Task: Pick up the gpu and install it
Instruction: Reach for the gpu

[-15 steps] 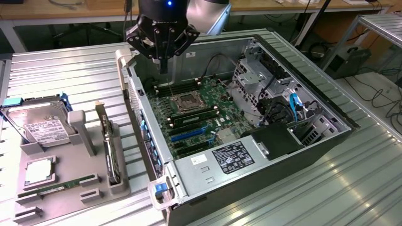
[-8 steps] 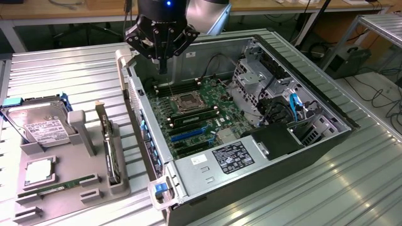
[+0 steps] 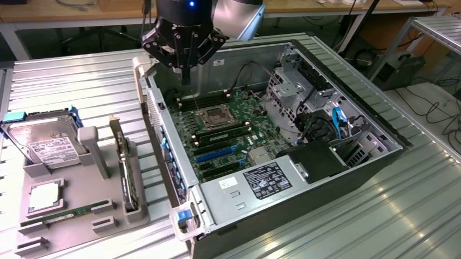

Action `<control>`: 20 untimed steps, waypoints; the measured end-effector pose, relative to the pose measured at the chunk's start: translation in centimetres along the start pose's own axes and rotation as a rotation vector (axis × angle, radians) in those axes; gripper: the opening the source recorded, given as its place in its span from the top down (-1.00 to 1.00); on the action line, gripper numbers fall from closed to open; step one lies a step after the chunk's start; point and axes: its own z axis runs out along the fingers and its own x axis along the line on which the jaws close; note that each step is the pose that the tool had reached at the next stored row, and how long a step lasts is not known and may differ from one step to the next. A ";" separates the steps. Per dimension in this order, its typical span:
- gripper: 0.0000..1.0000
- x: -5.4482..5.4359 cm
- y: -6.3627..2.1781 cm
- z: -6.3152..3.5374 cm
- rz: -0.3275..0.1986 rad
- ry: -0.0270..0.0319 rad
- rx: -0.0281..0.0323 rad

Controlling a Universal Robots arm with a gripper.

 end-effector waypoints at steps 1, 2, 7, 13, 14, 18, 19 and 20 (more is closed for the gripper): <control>0.79 0.0 0.00 0.00 0.000 0.0000 0.0000; 0.79 0.1 0.00 0.00 0.000 0.0000 -0.0001; 0.79 0.2 -0.01 0.00 0.000 0.0000 0.0000; 0.79 0.4 -0.03 0.00 0.000 0.0000 0.0000; 0.79 0.5 -0.03 0.00 0.000 0.0000 0.0000; 0.79 0.5 -0.04 0.00 0.000 0.0000 0.0000; 0.79 0.6 -0.04 0.00 0.000 0.0000 0.0000; 0.79 0.6 -0.04 0.00 0.000 0.0001 0.0000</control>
